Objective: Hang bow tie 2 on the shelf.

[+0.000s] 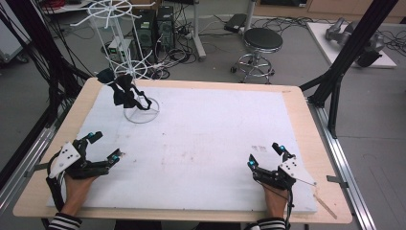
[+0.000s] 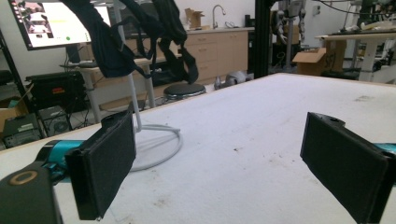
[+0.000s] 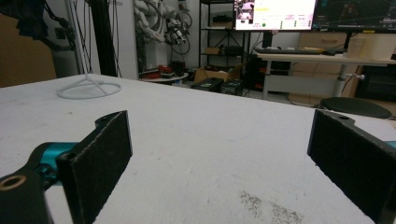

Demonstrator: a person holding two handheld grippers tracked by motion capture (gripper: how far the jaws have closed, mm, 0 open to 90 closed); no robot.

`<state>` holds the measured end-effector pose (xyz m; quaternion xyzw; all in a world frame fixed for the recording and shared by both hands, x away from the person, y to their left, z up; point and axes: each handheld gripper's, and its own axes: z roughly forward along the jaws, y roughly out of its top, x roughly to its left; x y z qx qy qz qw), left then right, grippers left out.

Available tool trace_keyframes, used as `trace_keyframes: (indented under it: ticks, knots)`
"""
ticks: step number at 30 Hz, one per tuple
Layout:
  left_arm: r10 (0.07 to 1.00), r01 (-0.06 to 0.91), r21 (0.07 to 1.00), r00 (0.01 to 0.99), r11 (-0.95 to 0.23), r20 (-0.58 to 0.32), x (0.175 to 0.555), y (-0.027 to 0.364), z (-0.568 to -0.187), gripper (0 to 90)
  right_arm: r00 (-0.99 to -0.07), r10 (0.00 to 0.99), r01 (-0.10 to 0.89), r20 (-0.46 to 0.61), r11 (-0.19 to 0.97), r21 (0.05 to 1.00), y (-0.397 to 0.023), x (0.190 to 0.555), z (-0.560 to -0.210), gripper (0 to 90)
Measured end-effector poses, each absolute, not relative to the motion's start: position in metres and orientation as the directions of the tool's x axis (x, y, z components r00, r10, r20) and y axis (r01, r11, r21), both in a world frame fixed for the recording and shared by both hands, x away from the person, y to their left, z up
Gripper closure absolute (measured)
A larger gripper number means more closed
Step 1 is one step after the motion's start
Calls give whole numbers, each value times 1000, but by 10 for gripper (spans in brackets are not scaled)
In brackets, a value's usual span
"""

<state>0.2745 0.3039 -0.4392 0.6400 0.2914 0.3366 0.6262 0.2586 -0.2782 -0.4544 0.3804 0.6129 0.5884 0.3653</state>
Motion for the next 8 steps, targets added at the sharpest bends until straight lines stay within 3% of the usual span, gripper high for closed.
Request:
trace_keyframes:
  ticks: [8]
  knots:
    - [808, -43, 999, 588, -4, 28, 276, 308, -446, 92, -445, 895, 37, -2, 21, 999, -278, 258, -454, 58]
